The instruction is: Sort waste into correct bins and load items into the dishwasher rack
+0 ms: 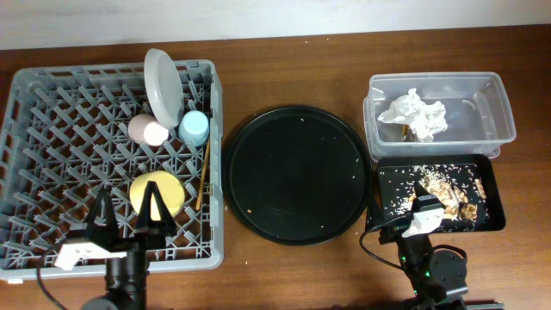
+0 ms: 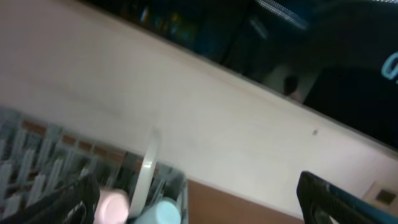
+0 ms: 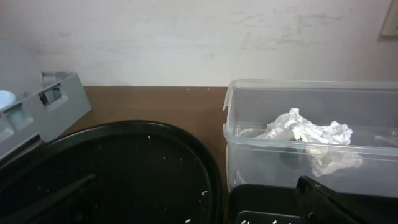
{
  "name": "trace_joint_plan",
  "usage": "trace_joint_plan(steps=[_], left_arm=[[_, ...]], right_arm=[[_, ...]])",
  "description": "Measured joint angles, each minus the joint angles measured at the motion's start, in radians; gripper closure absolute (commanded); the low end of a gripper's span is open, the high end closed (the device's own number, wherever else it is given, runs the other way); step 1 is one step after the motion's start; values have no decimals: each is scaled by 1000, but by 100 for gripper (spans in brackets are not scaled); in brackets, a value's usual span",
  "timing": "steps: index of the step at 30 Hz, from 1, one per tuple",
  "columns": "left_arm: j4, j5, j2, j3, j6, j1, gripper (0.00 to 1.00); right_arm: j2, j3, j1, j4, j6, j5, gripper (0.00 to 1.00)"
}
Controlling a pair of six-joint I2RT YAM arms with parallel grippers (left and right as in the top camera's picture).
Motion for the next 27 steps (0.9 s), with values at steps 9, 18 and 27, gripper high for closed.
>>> trace_joint_plan(steps=[9,18,27], left_arm=[[185,-46,-89,-279,0,-50,0],[-19,-96,-90,-343,204,-93,0],[-19,-96,-90,-343,375,-94,1]], right_arm=[[-1,0,0,0,0,0,1],[-1,0,0,0,0,0,2],[-1,0,0,0,0,0,1]])
